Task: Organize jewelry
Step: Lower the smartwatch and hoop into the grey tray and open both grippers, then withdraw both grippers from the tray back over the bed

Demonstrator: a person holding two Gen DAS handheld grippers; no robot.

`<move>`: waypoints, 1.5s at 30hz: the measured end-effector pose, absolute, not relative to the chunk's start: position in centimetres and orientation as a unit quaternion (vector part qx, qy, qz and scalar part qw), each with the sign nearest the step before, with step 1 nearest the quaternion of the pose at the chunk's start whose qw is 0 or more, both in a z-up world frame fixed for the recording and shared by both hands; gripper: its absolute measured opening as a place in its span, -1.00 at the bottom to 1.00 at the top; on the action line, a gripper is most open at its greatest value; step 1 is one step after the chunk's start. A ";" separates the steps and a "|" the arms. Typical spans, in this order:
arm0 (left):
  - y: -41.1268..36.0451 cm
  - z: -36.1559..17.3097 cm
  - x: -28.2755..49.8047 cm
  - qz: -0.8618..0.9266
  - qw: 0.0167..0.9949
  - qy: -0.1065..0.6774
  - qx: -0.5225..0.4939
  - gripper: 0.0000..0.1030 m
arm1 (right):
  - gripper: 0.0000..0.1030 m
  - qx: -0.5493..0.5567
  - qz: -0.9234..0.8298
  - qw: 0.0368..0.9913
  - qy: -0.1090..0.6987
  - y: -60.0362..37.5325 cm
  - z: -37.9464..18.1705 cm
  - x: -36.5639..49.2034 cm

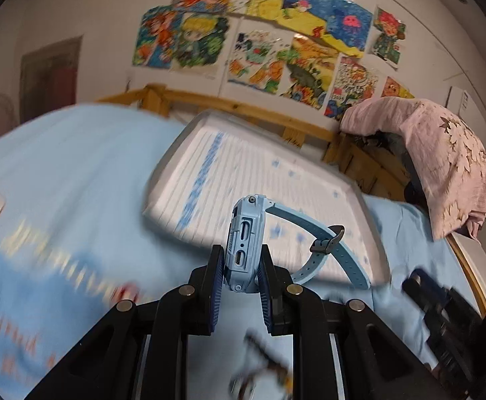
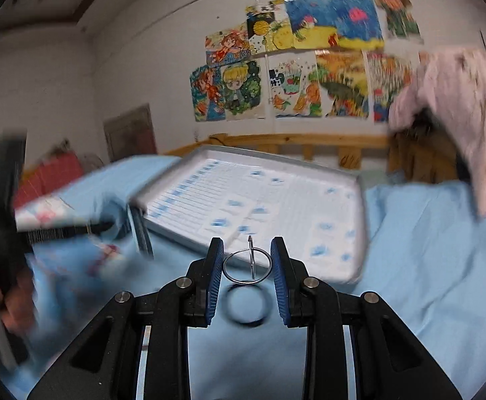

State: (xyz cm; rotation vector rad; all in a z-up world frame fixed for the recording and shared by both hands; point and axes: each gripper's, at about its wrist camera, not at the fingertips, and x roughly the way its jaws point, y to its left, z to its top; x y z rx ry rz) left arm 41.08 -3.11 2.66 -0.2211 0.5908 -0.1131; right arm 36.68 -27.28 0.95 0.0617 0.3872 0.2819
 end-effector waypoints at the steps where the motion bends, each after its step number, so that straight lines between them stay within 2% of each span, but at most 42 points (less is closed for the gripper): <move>1: -3.6 2.8 42.1 -0.061 0.950 0.288 -0.106 -0.64 | -0.50 0.022 0.134 0.971 0.197 -27.7 0.7 37.7; 5: -5.6 2.1 45.6 -0.071 0.951 0.287 -0.095 -0.63 | -0.50 0.036 0.124 0.969 0.210 -29.8 0.1 41.6; 11: -6.9 -0.9 49.3 -0.052 0.935 0.341 -0.075 -0.63 | -0.50 0.061 0.113 0.971 0.201 -31.0 -1.0 45.1; 22: -7.3 -1.1 49.4 -0.028 0.934 0.350 -0.066 -0.61 | -0.49 0.091 0.113 0.961 0.234 -31.5 -4.6 47.2; 26: -7.4 -1.5 49.7 -0.028 0.931 0.356 -0.068 -0.51 | -0.49 0.092 0.113 0.961 0.236 -31.6 -4.7 47.1; 27: -7.5 -1.5 49.6 -0.030 0.932 0.356 -0.064 -0.47 | -0.49 0.092 0.112 0.961 0.237 -31.5 -4.8 47.1; 29: -7.6 -1.4 49.4 -0.032 0.934 0.350 -0.060 -0.21 | -0.49 0.094 0.112 0.959 0.241 -31.7 -4.8 47.1; 31: -7.5 -1.0 48.8 -0.031 0.940 0.333 -0.061 0.43 | -0.48 0.098 0.113 0.959 0.242 -31.8 -4.7 47.3; 32: -7.3 -0.7 48.3 -0.025 0.945 0.318 -0.066 0.50 | -0.47 0.100 0.114 0.958 0.243 -31.9 -4.7 47.4; 36: -6.4 -0.2 47.4 -0.028 0.946 0.310 -0.091 0.51 | -0.29 0.111 0.119 0.956 0.244 -32.3 -4.6 47.3; 38: -5.8 -0.1 46.7 -0.024 0.946 0.306 -0.107 0.61 | -0.22 0.116 0.119 0.956 0.242 -32.3 -4.2 47.0; 40: -5.2 0.5 45.3 -0.021 0.949 0.290 -0.118 0.94 | 0.07 0.118 0.115 0.957 0.237 -32.3 -3.8 46.6; 44: -4.4 2.2 42.3 -0.009 0.961 0.247 -0.126 1.00 | 0.40 0.122 0.109 0.964 0.208 -32.2 -1.4 44.5; 45: -4.2 2.7 41.5 -0.006 0.962 0.242 -0.129 1.00 | 0.58 0.130 0.108 0.966 0.197 -32.3 -0.9 43.6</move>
